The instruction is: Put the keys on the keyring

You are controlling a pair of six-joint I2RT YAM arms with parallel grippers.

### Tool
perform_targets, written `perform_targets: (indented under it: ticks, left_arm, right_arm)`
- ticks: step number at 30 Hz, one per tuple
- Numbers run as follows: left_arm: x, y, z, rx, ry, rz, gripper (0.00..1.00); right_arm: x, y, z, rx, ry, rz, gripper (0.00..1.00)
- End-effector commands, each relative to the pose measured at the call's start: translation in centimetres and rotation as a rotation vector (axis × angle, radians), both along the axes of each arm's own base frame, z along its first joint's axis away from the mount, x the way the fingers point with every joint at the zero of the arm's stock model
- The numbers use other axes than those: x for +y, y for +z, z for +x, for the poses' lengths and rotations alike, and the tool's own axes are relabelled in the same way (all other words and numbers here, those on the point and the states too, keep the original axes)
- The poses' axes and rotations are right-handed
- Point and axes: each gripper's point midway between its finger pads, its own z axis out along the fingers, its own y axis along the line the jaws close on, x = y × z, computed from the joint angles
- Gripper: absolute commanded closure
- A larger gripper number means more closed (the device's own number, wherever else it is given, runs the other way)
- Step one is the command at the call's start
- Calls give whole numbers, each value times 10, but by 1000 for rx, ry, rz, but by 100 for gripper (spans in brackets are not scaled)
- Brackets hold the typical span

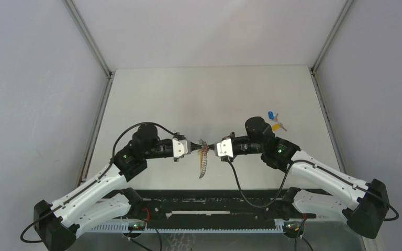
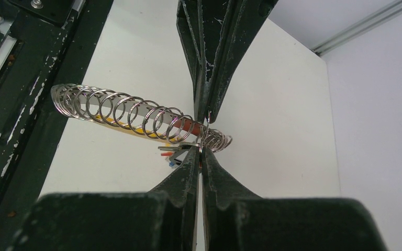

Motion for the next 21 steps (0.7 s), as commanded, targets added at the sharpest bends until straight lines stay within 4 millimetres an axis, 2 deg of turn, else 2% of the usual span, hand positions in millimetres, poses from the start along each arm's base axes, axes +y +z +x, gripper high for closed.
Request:
perform_targets:
  ticks: [1,21]
  left_arm:
    - [-5,37,-1,-94,-28,-79,100]
    - [-7,39,-3,-92,-38,-88,100]
  right_arm:
    - [7,40,-3,-56,21,92,100]
    - [9,41,-1,-50,16,92,100]
